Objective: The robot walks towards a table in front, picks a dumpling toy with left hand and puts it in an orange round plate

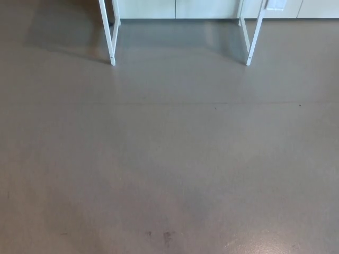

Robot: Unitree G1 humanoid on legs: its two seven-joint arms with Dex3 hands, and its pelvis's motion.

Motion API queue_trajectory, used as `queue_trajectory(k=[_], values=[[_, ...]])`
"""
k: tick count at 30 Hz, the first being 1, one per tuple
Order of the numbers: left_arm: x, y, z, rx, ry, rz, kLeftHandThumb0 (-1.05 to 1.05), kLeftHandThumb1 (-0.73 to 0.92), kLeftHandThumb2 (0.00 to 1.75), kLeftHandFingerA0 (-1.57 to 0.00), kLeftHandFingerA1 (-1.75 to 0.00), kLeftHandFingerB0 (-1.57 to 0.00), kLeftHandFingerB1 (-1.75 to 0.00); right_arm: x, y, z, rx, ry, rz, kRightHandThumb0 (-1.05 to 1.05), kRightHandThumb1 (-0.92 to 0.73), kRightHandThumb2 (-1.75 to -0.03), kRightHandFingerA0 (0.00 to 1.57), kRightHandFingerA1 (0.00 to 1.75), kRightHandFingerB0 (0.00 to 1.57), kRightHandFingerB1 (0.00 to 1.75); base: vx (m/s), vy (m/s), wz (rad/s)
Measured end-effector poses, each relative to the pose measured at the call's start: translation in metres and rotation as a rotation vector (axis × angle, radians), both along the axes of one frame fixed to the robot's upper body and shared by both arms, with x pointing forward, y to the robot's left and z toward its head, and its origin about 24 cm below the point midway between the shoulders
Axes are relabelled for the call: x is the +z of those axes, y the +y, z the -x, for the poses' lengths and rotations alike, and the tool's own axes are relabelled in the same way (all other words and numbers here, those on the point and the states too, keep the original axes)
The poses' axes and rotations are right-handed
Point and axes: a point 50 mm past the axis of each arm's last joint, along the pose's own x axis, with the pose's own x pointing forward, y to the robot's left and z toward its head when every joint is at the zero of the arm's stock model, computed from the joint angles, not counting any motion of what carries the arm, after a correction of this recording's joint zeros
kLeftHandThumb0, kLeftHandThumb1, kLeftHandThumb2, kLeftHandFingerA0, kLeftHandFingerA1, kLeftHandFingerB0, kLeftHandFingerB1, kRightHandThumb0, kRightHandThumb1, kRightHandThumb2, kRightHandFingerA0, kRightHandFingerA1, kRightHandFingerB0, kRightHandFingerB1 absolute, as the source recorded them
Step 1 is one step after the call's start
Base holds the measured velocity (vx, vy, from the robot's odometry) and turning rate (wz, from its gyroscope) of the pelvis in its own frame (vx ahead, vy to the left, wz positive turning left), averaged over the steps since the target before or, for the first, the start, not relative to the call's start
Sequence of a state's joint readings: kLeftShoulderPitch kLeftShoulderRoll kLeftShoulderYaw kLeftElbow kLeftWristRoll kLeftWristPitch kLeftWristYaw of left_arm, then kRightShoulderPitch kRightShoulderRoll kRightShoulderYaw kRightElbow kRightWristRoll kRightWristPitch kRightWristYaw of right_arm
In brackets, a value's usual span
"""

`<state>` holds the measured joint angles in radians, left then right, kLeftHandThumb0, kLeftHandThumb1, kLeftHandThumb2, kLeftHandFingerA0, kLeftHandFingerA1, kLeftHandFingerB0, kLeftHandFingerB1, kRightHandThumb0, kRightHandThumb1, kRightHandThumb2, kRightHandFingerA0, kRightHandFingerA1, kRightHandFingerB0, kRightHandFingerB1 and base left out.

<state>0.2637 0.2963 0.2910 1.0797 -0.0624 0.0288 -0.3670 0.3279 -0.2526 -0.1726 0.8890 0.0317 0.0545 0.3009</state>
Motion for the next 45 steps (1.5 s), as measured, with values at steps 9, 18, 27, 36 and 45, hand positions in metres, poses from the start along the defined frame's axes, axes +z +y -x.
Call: queue_trajectory(k=[9,18,27,36,45], values=[[0.008,0.011,0.005,0.12,-0.087,0.13,0.08,0.72,0.62,-0.14,-0.42,-0.15,-0.32,0.008,-0.008,-0.002,-0.057,-0.074,-0.104,-0.02,-0.5,-0.54,0.62,0.55,0.41,0.4,0.0,0.0,0.0],[0.016,0.02,0.005,0.187,-0.177,0.243,0.0,0.45,0.9,-0.22,-0.56,-0.08,-0.47,0.016,-0.014,-0.003,-0.095,-0.17,-0.159,-0.04,-0.52,-0.54,0.66,0.53,0.44,0.39,0.0,0.0,0.0],[0.017,0.019,-0.001,0.116,-0.253,0.203,-0.05,0.45,0.89,-0.23,-0.55,-0.2,-0.5,0.02,-0.013,-0.007,-0.091,-0.268,-0.145,-0.21,-0.42,-0.56,0.6,0.49,0.45,0.41,0.02,-0.001,0.01],[0.017,0.013,-0.002,0.027,-0.306,0.106,-0.16,0.57,0.56,-0.41,-0.46,-0.37,-0.35,0.022,-0.011,-0.008,-0.051,-0.309,-0.089,-0.32,-0.4,-0.61,0.51,0.48,0.43,0.43,0.04,-0.003,0.08],[0.022,0.008,-0.01,-0.07,-0.39,-0.022,-0.14,0.56,0.56,-0.4,-0.46,-0.37,-0.35,0.027,0.003,-0.017,0.02,-0.409,-0.056,-0.26,-0.41,-0.58,0.51,0.47,0.43,0.41,0.12,0.325,-0.16]])
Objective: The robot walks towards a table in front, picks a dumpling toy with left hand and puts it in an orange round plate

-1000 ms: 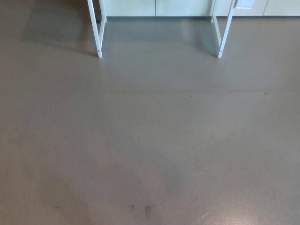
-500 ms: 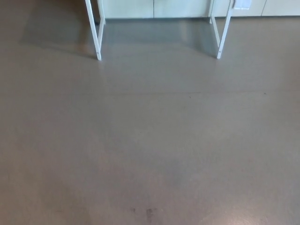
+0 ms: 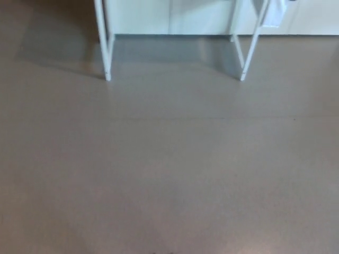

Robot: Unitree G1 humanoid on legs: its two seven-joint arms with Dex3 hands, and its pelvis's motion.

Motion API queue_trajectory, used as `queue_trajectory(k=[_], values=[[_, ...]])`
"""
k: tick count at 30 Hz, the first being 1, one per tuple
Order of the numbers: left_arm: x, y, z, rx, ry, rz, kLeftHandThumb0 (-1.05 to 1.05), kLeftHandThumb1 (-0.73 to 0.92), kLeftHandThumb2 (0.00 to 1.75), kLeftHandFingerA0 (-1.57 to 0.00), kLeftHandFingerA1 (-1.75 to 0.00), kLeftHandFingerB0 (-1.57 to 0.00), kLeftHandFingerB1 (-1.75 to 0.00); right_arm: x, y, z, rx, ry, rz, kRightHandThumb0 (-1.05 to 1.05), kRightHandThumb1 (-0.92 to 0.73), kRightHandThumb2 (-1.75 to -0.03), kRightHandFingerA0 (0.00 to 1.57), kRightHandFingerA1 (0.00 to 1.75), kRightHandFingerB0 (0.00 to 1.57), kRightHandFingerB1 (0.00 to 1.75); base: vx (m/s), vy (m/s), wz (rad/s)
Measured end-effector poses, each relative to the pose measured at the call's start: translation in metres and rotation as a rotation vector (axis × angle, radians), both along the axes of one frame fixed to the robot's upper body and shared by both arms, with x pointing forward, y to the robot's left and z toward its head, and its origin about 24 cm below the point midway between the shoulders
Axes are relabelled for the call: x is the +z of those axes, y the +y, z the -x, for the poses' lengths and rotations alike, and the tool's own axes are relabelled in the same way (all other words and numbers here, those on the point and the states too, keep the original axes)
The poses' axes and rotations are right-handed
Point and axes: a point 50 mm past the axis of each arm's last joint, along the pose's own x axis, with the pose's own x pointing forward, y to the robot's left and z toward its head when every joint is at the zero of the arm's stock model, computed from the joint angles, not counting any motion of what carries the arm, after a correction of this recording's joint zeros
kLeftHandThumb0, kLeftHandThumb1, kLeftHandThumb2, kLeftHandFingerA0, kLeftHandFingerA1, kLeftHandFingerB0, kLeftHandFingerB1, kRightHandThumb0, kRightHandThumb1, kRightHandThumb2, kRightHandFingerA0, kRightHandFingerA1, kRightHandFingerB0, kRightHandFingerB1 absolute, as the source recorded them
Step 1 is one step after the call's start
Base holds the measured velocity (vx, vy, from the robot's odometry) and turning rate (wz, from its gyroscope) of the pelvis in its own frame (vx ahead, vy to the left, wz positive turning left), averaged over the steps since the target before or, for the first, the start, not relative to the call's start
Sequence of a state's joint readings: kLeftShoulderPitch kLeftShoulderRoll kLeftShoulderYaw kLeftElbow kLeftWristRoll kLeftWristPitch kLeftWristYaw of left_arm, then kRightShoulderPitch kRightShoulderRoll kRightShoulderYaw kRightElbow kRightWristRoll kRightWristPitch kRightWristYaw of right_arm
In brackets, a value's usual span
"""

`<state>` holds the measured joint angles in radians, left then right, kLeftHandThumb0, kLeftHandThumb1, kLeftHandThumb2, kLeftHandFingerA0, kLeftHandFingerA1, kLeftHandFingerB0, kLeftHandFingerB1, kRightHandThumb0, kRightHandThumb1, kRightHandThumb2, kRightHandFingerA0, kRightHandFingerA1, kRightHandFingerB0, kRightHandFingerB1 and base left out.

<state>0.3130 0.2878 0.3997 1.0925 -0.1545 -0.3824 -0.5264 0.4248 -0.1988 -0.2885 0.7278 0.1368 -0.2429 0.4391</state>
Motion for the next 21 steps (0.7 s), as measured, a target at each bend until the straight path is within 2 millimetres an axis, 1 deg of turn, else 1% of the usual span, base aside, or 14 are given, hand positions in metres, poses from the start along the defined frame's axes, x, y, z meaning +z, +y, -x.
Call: queue_trajectory(k=[2,3,4,7,8,11,12,13,14,15,20,21], values=[[0.005,0.001,-0.009,-0.025,-0.055,-0.046,-0.14,0.56,0.56,-0.4,-0.46,-0.37,-0.35,0.002,0.004,0.0,0.017,-0.021,0.012,-0.26,-0.41,-0.58,0.51,0.47,0.43,0.41,0.19,0.162,-0.03],[0.005,0.001,-0.009,-0.025,-0.055,-0.046,-0.14,0.56,0.56,-0.4,-0.46,-0.37,-0.35,0.002,0.004,0.0,0.017,-0.021,0.012,-0.26,-0.41,-0.58,0.51,0.47,0.43,0.41,0.19,0.131,-0.01],[0.009,0.001,-0.015,-0.045,-0.093,-0.079,-0.11,0.56,0.56,-0.41,-0.47,-0.39,-0.36,0.006,0.005,-0.003,0.03,-0.052,0.028,-0.25,-0.43,-0.59,0.49,0.47,0.42,0.42,0.21,0.019,0.04],[0.013,0.002,-0.019,-0.063,-0.128,-0.114,-0.11,0.56,0.56,-0.41,-0.47,-0.39,-0.36,0.01,0.006,-0.007,0.044,-0.088,0.045,-0.25,-0.43,-0.59,0.49,0.47,0.42,0.42,0.21,-0.033,0.09],[0.016,0.001,-0.021,-0.076,-0.153,-0.138,-0.12,0.54,0.56,-0.4,-0.46,-0.39,-0.36,0.014,0.007,-0.011,0.055,-0.122,0.058,-0.29,-0.4,-0.6,0.5,0.48,0.43,0.43,0.24,-0.113,0.1],[0.02,-0.001,-0.023,-0.1,-0.19,-0.175,-0.12,0.54,0.56,-0.4,-0.46,-0.39,-0.36,0.022,0.009,-0.016,0.071,-0.175,0.085,-0.29,-0.4,-0.6,0.5,0.48,0.43,0.43,0.27,-0.18,0.21],[0.02,-0.002,-0.023,-0.106,-0.204,-0.186,-0.12,0.54,0.56,-0.4,-0.46,-0.39,-0.36,0.023,0.01,-0.017,0.075,-0.182,0.094,-0.29,-0.4,-0.6,0.5,0.48,0.43,0.43,0.29,-0.272,-0.47],[0.021,-0.003,-0.024,-0.109,-0.211,-0.191,-0.12,0.54,0.56,-0.4,-0.46,-0.39,-0.36,0.023,0.011,-0.018,0.076,-0.19,0.095,-0.29,-0.4,-0.6,0.5,0.48,0.43,0.43,0.31,-0.286,0.52],[0.021,-0.005,-0.026,-0.116,-0.223,-0.194,-0.13,0.55,0.56,-0.39,-0.45,-0.4,-0.35,0.026,0.011,-0.02,0.085,-0.206,0.107,-0.27,-0.42,-0.59,0.49,0.49,0.39,0.42,0.35,-0.251,0.68],[0.021,-0.01,-0.03,-0.131,-0.247,-0.196,-0.13,0.55,0.56,-0.39,-0.45,-0.4,-0.35,0.031,0.008,-0.024,0.092,-0.231,0.134,-0.27,-0.42,-0.59,0.49,0.49,0.39,0.42,0.32,-0.068,0.32],[0.021,-0.013,-0.026,-0.155,-0.257,-0.224,-0.13,0.55,0.56,-0.39,-0.45,-0.4,-0.35,0.033,0.006,-0.026,0.096,-0.25,0.16,-0.27,-0.41,-0.59,0.5,0.49,0.4,0.42,0.33,-0.126,0.03],[0.021,-0.013,-0.025,-0.157,-0.257,-0.227,-0.1,0.38,0.84,-0.27,-0.56,-0.27,-0.52,0.033,0.006,-0.025,0.095,-0.249,0.162,-0.24,-0.44,-0.58,0.48,0.48,0.39,0.41,0.3,-0.058,-0.11]])
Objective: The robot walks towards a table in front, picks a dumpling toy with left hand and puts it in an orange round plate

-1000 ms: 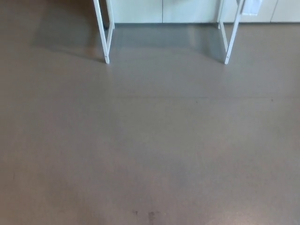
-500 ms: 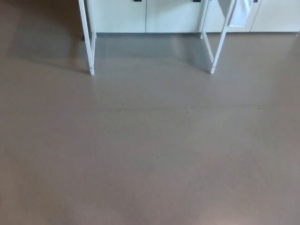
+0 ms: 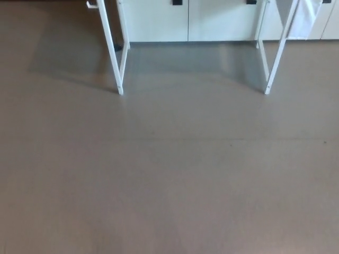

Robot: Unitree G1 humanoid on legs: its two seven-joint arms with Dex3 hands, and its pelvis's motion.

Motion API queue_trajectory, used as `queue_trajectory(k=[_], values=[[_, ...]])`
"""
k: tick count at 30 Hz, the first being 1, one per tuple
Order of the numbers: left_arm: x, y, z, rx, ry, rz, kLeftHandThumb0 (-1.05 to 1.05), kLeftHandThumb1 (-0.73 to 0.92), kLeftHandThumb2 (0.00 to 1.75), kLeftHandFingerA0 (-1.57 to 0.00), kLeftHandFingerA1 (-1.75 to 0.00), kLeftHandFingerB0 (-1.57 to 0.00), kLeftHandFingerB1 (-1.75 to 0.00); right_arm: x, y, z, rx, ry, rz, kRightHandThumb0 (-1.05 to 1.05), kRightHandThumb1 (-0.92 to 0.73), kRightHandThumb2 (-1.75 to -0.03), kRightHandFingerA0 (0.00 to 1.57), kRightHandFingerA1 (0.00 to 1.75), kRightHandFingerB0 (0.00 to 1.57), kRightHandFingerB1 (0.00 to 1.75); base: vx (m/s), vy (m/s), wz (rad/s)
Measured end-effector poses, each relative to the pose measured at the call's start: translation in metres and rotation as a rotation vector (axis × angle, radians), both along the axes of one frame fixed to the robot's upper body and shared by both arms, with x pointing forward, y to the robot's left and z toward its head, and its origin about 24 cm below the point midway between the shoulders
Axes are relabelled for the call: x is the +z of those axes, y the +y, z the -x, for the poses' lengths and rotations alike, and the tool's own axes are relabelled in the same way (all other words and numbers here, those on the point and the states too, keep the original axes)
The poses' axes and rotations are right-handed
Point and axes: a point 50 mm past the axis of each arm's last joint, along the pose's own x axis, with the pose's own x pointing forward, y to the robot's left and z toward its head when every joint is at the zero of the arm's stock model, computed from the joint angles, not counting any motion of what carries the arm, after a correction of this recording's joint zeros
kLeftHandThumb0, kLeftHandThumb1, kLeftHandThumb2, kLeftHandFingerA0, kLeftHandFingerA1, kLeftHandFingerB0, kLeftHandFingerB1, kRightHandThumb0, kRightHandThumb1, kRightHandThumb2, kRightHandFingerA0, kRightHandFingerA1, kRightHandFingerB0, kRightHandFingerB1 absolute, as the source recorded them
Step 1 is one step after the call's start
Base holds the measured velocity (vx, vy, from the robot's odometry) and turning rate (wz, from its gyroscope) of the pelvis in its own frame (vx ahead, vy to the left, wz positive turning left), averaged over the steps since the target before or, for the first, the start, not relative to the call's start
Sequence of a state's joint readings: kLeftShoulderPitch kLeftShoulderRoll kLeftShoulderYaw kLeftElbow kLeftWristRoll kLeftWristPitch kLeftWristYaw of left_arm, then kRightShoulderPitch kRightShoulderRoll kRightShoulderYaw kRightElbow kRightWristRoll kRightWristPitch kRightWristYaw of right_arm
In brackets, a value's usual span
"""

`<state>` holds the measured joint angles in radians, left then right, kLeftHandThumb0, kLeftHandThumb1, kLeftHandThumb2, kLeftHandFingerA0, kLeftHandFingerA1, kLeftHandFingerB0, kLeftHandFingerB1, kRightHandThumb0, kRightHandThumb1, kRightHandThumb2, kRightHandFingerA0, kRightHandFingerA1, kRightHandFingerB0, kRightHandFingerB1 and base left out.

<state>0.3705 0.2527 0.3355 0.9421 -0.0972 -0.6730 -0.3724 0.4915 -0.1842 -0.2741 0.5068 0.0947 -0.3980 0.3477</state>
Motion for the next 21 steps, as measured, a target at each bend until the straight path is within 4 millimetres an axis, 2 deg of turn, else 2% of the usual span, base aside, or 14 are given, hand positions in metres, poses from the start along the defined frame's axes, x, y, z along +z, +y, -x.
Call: queue_trajectory(k=[7,11,21], values=[[0.0004,-0.0026,0.0009,-0.022,-0.006,-0.019,-0.1,0.38,0.84,-0.28,-0.56,-0.27,-0.52,-0.0005,-0.0008,0.0062,-0.006,0.011,0.013,-0.29,-0.41,-0.6,0.49,0.49,0.41,0.42,0.35,0.085,-0.15],[0.0029,0.0006,-0.0026,-0.032,-0.014,-0.036,-0.11,0.37,0.83,-0.29,-0.56,-0.26,-0.52,0.0011,0.0026,-0.0012,0.013,-0.016,0.015,-0.26,-0.43,-0.59,0.49,0.49,0.4,0.42,0.45,0.235,-0.59],[0.0025,0.0009,-0.0021,-0.035,-0.009,-0.047,-0.1,0.37,0.83,-0.3,-0.57,-0.26,-0.52,-0.0016,0.0034,0.004,0.008,0.002,0.009,-0.27,-0.43,-0.6,0.49,0.5,0.39,0.43,0.37,0.04,0.12]])
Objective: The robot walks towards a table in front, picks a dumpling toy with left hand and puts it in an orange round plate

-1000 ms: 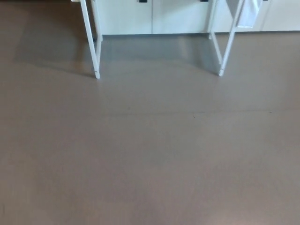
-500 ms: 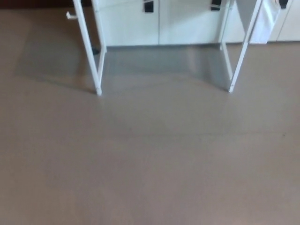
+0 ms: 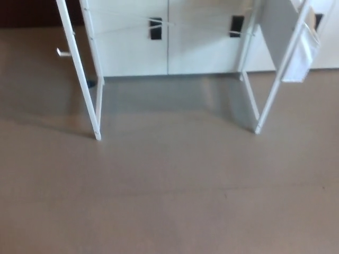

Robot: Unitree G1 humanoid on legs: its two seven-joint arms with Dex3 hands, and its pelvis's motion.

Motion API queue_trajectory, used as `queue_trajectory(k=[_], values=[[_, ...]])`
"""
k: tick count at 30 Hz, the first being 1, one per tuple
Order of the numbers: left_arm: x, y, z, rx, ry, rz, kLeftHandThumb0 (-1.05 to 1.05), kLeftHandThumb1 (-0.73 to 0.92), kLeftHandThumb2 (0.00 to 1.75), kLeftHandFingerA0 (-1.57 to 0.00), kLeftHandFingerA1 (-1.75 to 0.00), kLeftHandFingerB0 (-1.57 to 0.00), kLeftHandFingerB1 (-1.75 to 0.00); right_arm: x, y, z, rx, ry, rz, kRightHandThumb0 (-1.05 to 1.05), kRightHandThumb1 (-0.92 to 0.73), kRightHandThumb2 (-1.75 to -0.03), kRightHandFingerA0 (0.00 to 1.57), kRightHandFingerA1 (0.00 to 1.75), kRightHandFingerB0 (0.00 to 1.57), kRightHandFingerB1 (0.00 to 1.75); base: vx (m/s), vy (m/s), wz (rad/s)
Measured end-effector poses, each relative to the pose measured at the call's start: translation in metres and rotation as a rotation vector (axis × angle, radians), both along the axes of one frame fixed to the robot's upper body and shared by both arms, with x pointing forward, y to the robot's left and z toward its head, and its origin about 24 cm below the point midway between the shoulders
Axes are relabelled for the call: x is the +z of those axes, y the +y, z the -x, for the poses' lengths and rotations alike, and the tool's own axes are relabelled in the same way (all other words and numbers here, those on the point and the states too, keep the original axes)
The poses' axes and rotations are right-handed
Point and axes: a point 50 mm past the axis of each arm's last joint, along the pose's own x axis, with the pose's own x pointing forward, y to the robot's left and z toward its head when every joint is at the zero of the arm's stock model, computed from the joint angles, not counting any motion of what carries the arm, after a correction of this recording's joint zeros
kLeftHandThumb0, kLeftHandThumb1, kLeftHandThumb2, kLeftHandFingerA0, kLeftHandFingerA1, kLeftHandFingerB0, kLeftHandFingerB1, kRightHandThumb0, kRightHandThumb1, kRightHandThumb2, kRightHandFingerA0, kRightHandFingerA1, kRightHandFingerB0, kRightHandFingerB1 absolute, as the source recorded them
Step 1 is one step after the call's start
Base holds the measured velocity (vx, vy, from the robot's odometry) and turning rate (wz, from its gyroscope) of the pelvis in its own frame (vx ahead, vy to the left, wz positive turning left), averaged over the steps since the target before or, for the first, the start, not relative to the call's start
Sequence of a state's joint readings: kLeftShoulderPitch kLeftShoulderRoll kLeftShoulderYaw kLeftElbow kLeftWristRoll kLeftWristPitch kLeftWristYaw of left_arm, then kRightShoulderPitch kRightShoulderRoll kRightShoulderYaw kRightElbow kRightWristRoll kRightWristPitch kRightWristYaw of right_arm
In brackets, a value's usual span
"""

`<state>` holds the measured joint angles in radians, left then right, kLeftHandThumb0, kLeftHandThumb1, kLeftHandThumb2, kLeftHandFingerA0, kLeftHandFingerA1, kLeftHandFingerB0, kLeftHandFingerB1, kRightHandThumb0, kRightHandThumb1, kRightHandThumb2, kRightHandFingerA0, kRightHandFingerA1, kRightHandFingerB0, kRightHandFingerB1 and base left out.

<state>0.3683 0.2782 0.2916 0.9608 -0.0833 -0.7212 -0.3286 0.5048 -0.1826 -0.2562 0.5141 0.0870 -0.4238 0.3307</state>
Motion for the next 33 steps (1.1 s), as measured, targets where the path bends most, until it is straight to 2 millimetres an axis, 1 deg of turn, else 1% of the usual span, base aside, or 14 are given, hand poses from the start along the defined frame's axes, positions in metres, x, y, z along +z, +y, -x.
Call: queue_trajectory(k=[5,8,11,12,15,17,21,23,24,25,26,30,31,33], values=[[0.0,-0.002,-0.006,-0.016,-0.02,0.0,-0.11,0.37,0.83,-0.3,-0.56,-0.26,-0.51,0.002,-0.001,-0.004,0.009,-0.018,0.01,-0.3,-0.42,-0.61,0.5,0.49,0.41,0.42,0.53,-0.128,0.4],[-0.001,-0.003,0.003,-0.011,0.006,0.0,-0.11,0.38,0.84,-0.29,-0.56,-0.22,-0.5,0.004,-0.002,-0.003,0.012,-0.017,0.02,-0.23,-0.46,-0.53,0.54,0.46,0.4,0.38,0.44,-0.126,-0.04],[-0.004,-0.004,0.014,-0.008,0.046,0.005,-0.1,0.37,0.83,-0.32,-0.57,-0.23,-0.5,0.001,-0.004,0.006,0.0,0.02,0.027,-0.23,-0.46,-0.53,0.55,0.46,0.39,0.37,0.38,-0.066,-0.14],[-0.007,-0.004,0.024,-0.01,0.087,0.009,-0.12,0.37,0.83,-0.31,-0.57,-0.23,-0.5,-0.004,-0.005,0.018,-0.011,0.069,0.028,-0.32,-0.41,-0.62,0.5,0.5,0.38,0.42,0.37,0.031,-0.28],[-0.012,-0.004,0.035,-0.027,0.165,0.001,-0.13,0.37,0.82,-0.33,-0.57,-0.24,-0.5,-0.011,-0.007,0.036,-0.024,0.145,0.026,-0.31,-0.41,-0.61,0.48,0.5,0.38,0.42,0.42,0.099,-0.22],[-0.014,-0.003,0.037,-0.032,0.193,-0.006,-0.12,0.37,0.82,-0.34,-0.58,-0.24,-0.5,-0.013,-0.007,0.041,-0.027,0.168,0.024,-0.23,-0.46,-0.54,0.51,0.46,0.4,0.37,0.54,0.156,-0.18],[-0.011,0.007,0.038,-0.036,0.222,-0.046,-0.12,0.37,0.82,-0.34,-0.58,-0.24,-0.5,-0.015,-0.005,0.039,-0.014,0.165,0.022,-0.25,-0.46,-0.54,0.53,0.47,0.39,0.37,0.48,0.169,-0.3],[-0.011,0.01,0.039,-0.032,0.24,-0.064,-0.12,0.37,0.83,-0.34,-0.58,-0.24,-0.5,-0.018,-0.005,0.045,-0.02,0.191,0.015,-0.25,-0.47,-0.54,0.54,0.48,0.39,0.38,0.46,0.172,0.0],[-0.012,0.01,0.04,-0.031,0.244,-0.065,-0.11,0.38,0.83,-0.33,-0.57,-0.24,-0.5,-0.018,-0.005,0.046,-0.021,0.197,0.014,-0.35,-0.4,-0.63,0.5,0.52,0.37,0.43,0.37,0.123,0.1],[-0.012,0.01,0.041,-0.03,0.25,-0.067,-0.11,0.38,0.83,-0.33,-0.57,-0.24,-0.5,-0.019,-0.004,0.048,-0.021,0.201,0.012,-0.35,-0.4,-0.63,0.5,0.52,0.37,0.43,0.24,0.065,0.1],[-0.013,0.01,0.043,-0.027,0.259,-0.068,-0.11,0.37,0.82,-0.33,-0.57,-0.24,-0.5,-0.019,-0.004,0.049,-0.021,0.203,0.012,-0.26,-0.46,-0.54,0.53,0.47,0.39,0.38,0.26,0.046,0.15],[-0.015,0.009,0.05,-0.021,0.289,-0.069,-0.11,0.38,0.83,-0.31,-0.57,-0.24,-0.5,-0.021,-0.005,0.054,-0.025,0.219,0.01,-0.26,-0.45,-0.53,0.55,0.48,0.39,0.38,0.24,-0.016,0.13],[-0.015,0.009,0.052,-0.02,0.299,-0.068,-0.15,0.55,0.56,-0.43,-0.46,-0.37,-0.34,-0.022,-0.005,0.056,-0.028,0.228,0.009,-0.28,-0.45,-0.53,0.58,0.48,0.39,0.38,0.28,-0.121,0.04],[-0.017,0.007,0.057,-0.023,0.32,-0.066,-0.15,0.55,0.56,-0.43,-0.46,-0.37,-0.34,-0.025,-0.007,0.06,-0.028,0.251,0.009,-0.28,-0.45,-0.53,0.58,0.48,0.39,0.38,0.44,-0.15,0.53]])
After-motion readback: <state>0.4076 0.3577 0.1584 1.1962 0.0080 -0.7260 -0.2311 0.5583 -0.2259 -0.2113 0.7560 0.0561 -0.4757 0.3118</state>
